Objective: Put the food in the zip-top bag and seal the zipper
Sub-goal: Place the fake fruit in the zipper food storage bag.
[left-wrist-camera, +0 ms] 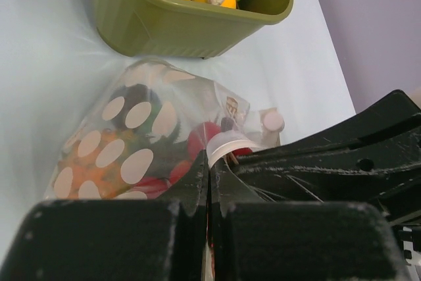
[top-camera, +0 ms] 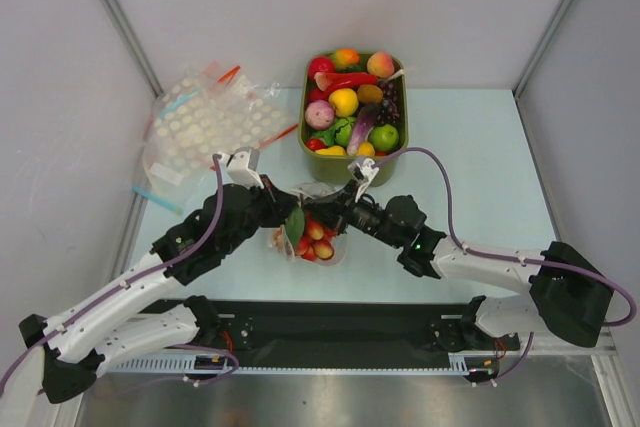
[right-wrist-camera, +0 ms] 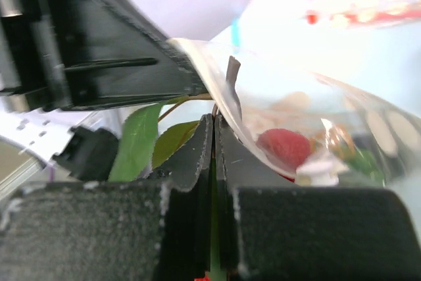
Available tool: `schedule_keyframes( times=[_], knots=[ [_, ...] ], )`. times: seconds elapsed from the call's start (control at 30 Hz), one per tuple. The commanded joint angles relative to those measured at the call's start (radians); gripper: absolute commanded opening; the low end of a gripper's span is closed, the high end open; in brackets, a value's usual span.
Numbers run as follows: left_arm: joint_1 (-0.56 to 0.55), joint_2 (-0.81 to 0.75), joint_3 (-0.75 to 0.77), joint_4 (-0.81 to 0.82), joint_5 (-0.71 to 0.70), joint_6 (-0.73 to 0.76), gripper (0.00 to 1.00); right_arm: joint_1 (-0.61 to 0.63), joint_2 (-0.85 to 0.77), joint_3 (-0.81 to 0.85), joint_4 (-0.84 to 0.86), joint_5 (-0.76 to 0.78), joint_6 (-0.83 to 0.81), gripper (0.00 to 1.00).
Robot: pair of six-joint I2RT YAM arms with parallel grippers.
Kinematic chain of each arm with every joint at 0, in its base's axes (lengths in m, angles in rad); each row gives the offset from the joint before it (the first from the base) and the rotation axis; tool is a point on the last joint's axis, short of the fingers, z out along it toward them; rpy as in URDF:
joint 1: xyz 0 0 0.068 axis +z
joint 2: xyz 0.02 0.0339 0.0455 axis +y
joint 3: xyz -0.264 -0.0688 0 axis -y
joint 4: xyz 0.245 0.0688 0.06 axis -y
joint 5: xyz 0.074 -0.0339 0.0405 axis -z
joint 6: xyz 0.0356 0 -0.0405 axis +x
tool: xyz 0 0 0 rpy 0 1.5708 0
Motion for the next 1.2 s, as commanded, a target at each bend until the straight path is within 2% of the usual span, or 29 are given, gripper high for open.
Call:
schedule_keyframes(
  times=[0.0,0.13,0.27,0.37,0.57,0.63,0.73,0.87,0.97,1.17],
  knots=[
    [0.006,-0.030,0.008,0.042,-0.003,-0.019,0.00,0.021,-0.032,0.028,-0.012,0.203,-0.029,0.00],
    [0.004,-0.053,0.002,0.040,-0.019,-0.019,0.00,0.021,-0.027,0.037,-0.050,0.211,-0.093,0.00],
    [0.004,-0.064,0.007,0.026,-0.052,-0.019,0.00,0.034,-0.026,0.057,-0.105,0.144,-0.194,0.00],
    [0.004,-0.076,0.005,0.018,-0.065,-0.017,0.00,0.039,-0.004,0.094,-0.144,0.139,-0.190,0.00],
    [0.004,-0.021,0.029,0.026,-0.015,0.009,0.00,0.053,0.066,0.130,-0.136,0.017,-0.180,0.00],
    [0.004,-0.012,0.036,0.017,-0.027,0.009,0.00,0.054,0.088,0.150,-0.156,-0.097,-0.219,0.00],
    [0.004,-0.027,0.027,0.025,-0.036,0.009,0.00,0.065,0.128,0.184,-0.194,-0.175,-0.249,0.00],
    [0.004,-0.050,0.017,0.034,-0.032,0.012,0.00,0.073,0.181,0.216,-0.226,-0.166,-0.246,0.00],
    [0.004,-0.050,0.016,0.038,-0.013,0.012,0.00,0.074,0.221,0.267,-0.303,-0.079,-0.222,0.00],
    [0.004,-0.044,0.019,0.040,0.007,0.012,0.00,0.061,0.244,0.288,-0.343,0.113,-0.133,0.00]
  ],
)
